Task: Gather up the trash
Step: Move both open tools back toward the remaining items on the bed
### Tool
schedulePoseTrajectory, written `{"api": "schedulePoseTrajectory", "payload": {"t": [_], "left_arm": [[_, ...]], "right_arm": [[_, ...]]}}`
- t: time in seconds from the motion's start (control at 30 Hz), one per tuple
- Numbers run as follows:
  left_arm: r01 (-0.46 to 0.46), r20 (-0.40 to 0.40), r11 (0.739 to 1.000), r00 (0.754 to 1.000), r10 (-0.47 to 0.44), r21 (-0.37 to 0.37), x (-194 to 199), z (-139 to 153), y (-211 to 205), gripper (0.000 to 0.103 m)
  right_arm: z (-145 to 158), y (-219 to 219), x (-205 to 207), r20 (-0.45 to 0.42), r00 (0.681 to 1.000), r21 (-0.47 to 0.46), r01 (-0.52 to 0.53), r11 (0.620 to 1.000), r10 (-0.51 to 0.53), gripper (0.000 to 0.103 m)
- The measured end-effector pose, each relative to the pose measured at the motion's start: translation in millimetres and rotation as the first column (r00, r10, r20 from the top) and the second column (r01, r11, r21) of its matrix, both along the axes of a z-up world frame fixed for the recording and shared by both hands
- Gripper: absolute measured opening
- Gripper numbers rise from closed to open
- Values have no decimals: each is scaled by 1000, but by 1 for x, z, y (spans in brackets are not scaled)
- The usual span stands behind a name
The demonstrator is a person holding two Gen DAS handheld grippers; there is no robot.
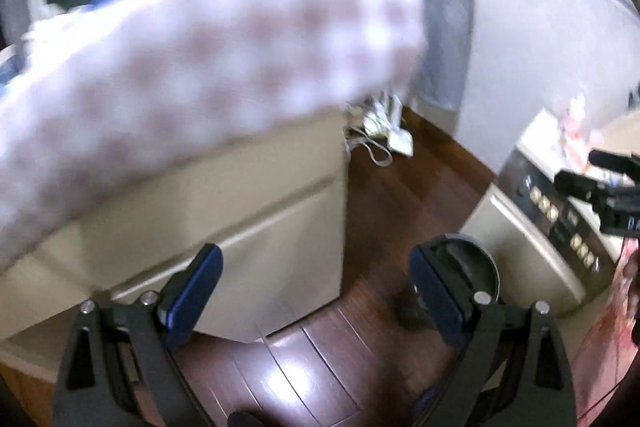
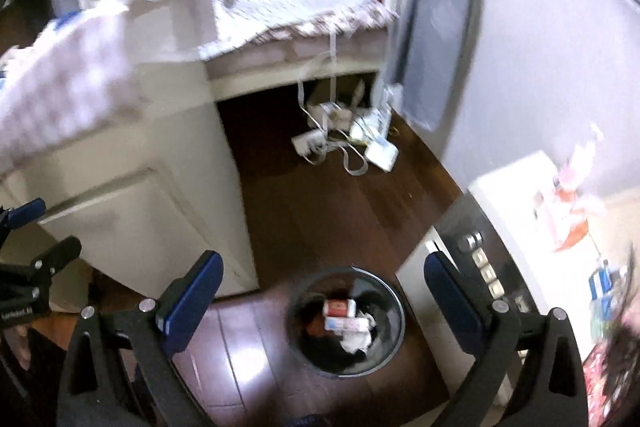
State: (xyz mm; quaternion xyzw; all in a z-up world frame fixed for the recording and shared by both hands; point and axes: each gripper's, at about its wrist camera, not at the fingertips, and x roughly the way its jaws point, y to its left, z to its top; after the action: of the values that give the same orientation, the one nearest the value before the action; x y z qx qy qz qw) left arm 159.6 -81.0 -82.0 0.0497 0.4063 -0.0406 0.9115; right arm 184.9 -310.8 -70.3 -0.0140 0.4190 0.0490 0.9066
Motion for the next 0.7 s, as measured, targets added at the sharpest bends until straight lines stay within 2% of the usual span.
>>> {"api": "schedulePoseTrajectory", "payload": {"t": [0.27,0.53,0.7], "left_arm": [[-134,133,991,982,134,-9,-39,57,65,96],[-253,223,967,941,255,-38,-65,87,122,97],[-298,267,954,916,298,-42,-76,100,146,98]], "right_arm": [[75,90,-16,133,982,-7,-135,991,134,102],[118,168,-29,211,944,-6,-258,966,253,102],[132,205,-37,249,925,-1,-297,955,288,102]]}}
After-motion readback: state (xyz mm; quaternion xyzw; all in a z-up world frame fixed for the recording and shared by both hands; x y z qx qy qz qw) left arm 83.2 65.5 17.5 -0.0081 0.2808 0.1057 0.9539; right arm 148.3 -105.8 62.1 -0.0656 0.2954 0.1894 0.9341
